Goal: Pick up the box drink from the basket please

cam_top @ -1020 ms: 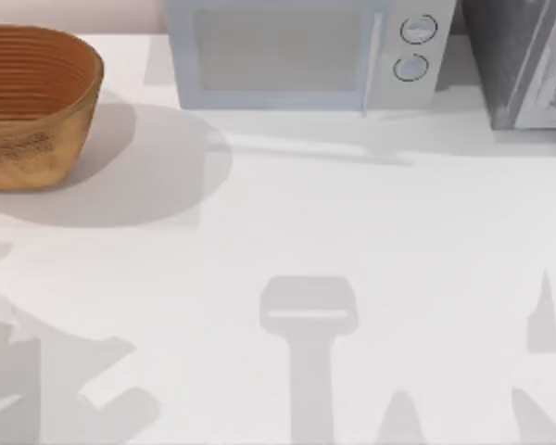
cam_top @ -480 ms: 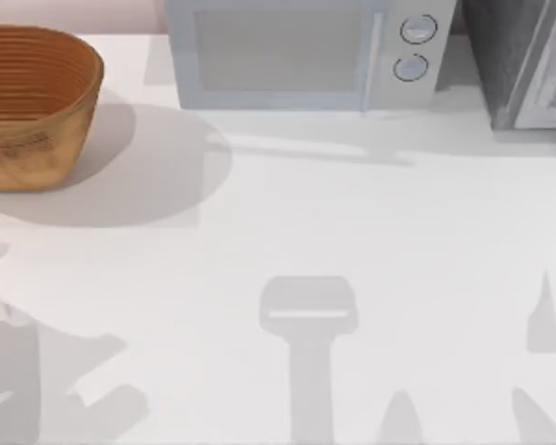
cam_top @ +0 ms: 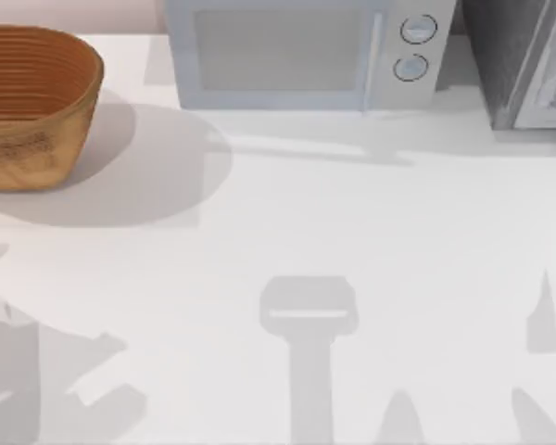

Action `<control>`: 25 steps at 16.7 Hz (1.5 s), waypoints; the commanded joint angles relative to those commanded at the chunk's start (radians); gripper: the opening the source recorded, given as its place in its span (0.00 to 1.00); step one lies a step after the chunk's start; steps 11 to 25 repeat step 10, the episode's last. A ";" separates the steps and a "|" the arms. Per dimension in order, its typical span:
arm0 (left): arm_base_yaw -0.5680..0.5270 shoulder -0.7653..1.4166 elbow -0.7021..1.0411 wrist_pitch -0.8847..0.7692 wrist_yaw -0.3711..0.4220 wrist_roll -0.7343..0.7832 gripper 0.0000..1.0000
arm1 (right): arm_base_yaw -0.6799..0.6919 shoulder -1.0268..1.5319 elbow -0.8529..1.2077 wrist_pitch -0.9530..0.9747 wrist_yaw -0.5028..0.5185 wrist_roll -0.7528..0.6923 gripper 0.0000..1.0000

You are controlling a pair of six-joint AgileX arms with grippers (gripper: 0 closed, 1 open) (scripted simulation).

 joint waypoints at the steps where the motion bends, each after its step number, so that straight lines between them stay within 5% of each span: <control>1: 0.000 0.000 0.000 0.000 0.000 0.000 0.75 | 0.000 0.000 0.000 0.000 0.000 0.000 1.00; 5: 0.000 0.000 0.000 0.000 0.000 0.000 1.00 | 0.000 0.000 0.000 0.000 0.000 0.000 1.00; 25: 0.000 0.000 0.000 0.000 0.000 0.000 1.00 | 0.000 0.000 0.000 0.000 0.000 0.000 1.00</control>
